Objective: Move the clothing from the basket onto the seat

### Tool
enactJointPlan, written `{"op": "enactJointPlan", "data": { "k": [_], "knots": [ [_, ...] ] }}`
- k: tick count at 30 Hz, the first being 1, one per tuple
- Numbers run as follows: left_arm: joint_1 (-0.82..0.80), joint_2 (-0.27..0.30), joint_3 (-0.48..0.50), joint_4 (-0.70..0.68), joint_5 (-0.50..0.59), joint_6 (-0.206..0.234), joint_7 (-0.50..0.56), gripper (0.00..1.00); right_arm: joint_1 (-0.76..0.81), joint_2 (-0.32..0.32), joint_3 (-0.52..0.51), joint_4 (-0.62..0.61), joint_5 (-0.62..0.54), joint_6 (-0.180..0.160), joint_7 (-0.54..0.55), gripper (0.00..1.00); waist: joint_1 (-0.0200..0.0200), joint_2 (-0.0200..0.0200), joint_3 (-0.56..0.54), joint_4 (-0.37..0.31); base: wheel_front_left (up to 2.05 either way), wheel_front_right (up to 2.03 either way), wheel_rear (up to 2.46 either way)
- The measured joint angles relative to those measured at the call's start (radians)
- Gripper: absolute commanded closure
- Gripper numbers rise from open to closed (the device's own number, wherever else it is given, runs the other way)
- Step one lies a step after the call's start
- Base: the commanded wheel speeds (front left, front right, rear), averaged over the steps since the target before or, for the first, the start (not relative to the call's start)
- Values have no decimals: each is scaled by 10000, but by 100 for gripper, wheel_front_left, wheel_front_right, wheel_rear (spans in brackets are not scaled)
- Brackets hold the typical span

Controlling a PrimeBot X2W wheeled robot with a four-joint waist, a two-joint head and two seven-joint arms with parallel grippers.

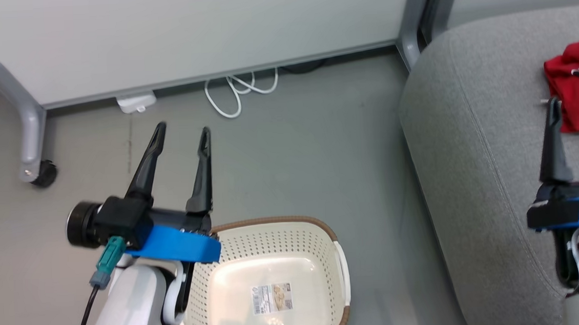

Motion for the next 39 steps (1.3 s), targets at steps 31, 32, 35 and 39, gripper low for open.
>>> {"op": "enactJointPlan", "data": {
  "k": [31, 32, 35, 39],
  "knots": [
    [2949, -1131, 2713, 115, 1407, -796, -10, 0, 3000, 589, 1262, -105, 111, 0, 0, 0, 2, 0, -1912, 820, 0, 0, 0],
    [3000, -1145, 2721, 113, 1461, -817, -10, 0, 3045, 591, 1271, -102, 119, 0, 0, 0, 2, 0, -1927, 817, 0, 0, 0],
    [3024, -1158, 2773, 92, 1463, -838, -10, 0, 3098, 596, 1319, -77, 196, 0, 0, 0, 2, 0, -1966, 806, 0, 0, 0],
    [3066, -1185, 2794, 63, 1521, -867, -10, 0, 3097, 600, 1367, -40, 305, 0, 0, 0, 2, 0, -1987, 781, 0, 0, 0]
  ]
}}
